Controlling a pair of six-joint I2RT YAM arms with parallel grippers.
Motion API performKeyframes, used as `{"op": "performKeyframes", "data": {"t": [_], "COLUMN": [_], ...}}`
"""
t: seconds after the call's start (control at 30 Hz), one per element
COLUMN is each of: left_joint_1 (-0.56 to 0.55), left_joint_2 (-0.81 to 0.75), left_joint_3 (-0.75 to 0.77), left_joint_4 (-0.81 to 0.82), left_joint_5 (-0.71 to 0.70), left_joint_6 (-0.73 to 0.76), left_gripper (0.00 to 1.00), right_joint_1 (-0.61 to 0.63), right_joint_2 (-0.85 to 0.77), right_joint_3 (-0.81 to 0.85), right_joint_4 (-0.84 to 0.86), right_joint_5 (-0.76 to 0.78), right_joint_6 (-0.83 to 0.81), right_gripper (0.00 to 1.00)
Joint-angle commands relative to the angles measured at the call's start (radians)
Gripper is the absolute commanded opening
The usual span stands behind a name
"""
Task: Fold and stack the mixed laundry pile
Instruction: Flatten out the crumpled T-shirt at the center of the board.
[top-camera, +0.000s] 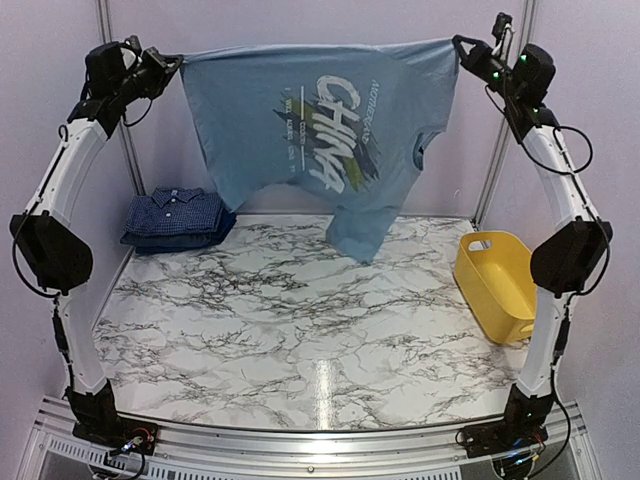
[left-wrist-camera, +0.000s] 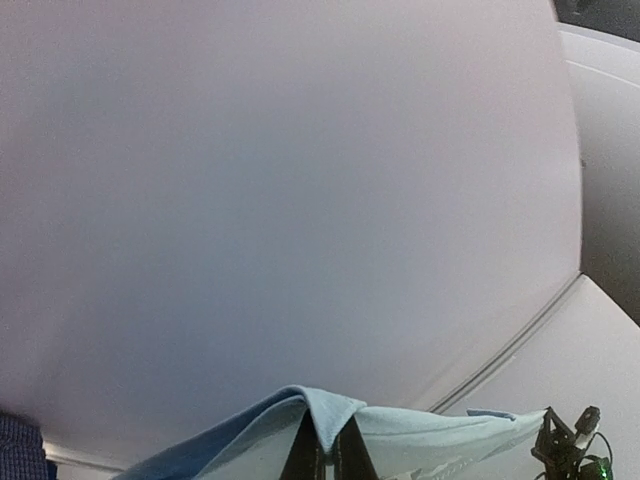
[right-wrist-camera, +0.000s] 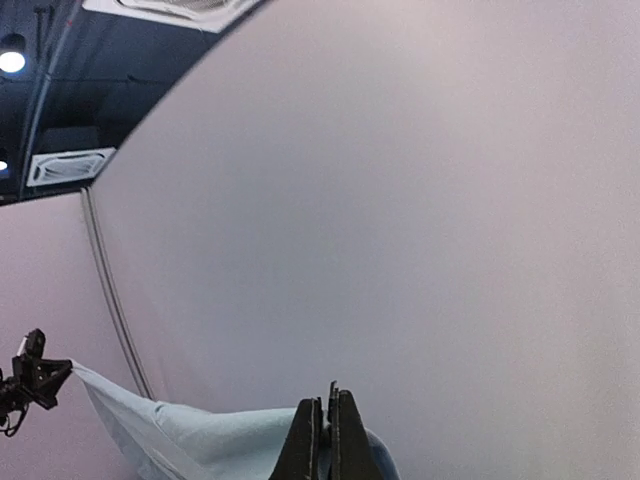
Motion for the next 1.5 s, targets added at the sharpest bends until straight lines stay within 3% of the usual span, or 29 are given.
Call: {"op": "performKeyframes", "data": {"t": [0.0,0.1,0.23,0.33,0.4,0.57,0.6,0.67,0.7,0.73,0.83,0.87,0.97,1.1,1.2,1.33,1.47], "left_joint_1": [0.008,0.007,0.0,-0.009,-0.009,-0.009,-0.009,-0.009,-0.009,-0.009,-0.009,-0.009,-0.009,-0.011,-0.019,-0.114,-0.146], "left_joint_2": [-0.082,-0.2,-0.397,-0.546,-0.641,-0.854,-0.891,-0.961,-1.005,-1.054,-1.105,-1.11,-1.102,-1.025,-0.894,-0.704,-0.577], "left_joint_3": [0.004,-0.23,-0.66,-0.989,-1.227,-1.585,-1.629,-1.695,-1.723,-1.75,-1.767,-1.766,-1.739,-1.676,-1.631,-1.57,-1.54], "left_joint_4": [0.183,0.163,0.17,0.174,0.174,0.118,0.088,0.009,-0.024,-0.049,-0.136,-0.143,-0.151,-0.171,-0.182,-0.185,-0.185], "left_joint_5": [0.081,0.118,0.177,0.194,0.188,0.186,0.179,0.176,0.158,0.132,0.069,0.05,0.01,-0.027,0.005,-0.013,-0.037], "left_joint_6": [-0.007,0.084,0.21,0.286,0.321,0.383,0.389,0.408,0.403,0.387,0.375,0.373,0.353,0.391,0.418,0.458,0.436], "left_gripper": [0.0,0.0,0.0,0.0,0.0,0.0,0.0,0.15,0.31,0.53,0.95,0.98,0.99,0.99,0.99,0.99,0.99], "right_joint_1": [-0.016,-0.015,0.015,0.04,0.063,0.122,0.135,0.158,0.166,0.168,0.169,0.167,0.165,0.172,0.176,0.187,0.209], "right_joint_2": [-0.068,-0.161,-0.416,-0.601,-0.707,-0.928,-0.965,-1.005,-1.039,-1.082,-1.226,-1.244,-1.156,-0.948,-0.797,-0.611,-0.462], "right_joint_3": [0.024,-0.171,-0.815,-1.167,-1.346,-1.63,-1.659,-1.671,-1.668,-1.675,-1.688,-1.684,-1.626,-1.563,-1.509,-1.462,-1.429], "right_joint_4": [0.3,0.261,0.371,0.36,0.326,0.173,0.11,-0.063,-0.144,-0.196,-0.287,-0.306,-0.365,-0.381,-0.399,-0.421,-0.508], "right_joint_5": [-0.07,-0.174,-0.218,-0.191,-0.17,-0.102,-0.087,-0.053,-0.034,-0.005,0.141,0.161,0.153,0.081,0.034,-0.048,-0.036], "right_joint_6": [0.107,0.078,0.049,-0.01,-0.046,-0.089,-0.094,-0.122,-0.14,-0.149,-0.152,-0.156,-0.185,-0.213,-0.222,-0.246,-0.302], "right_gripper": [0.0,0.0,0.0,0.0,0.0,0.0,0.11,0.49,0.87,0.97,0.99,0.99,0.97,0.84,0.8,0.74,0.68]}}
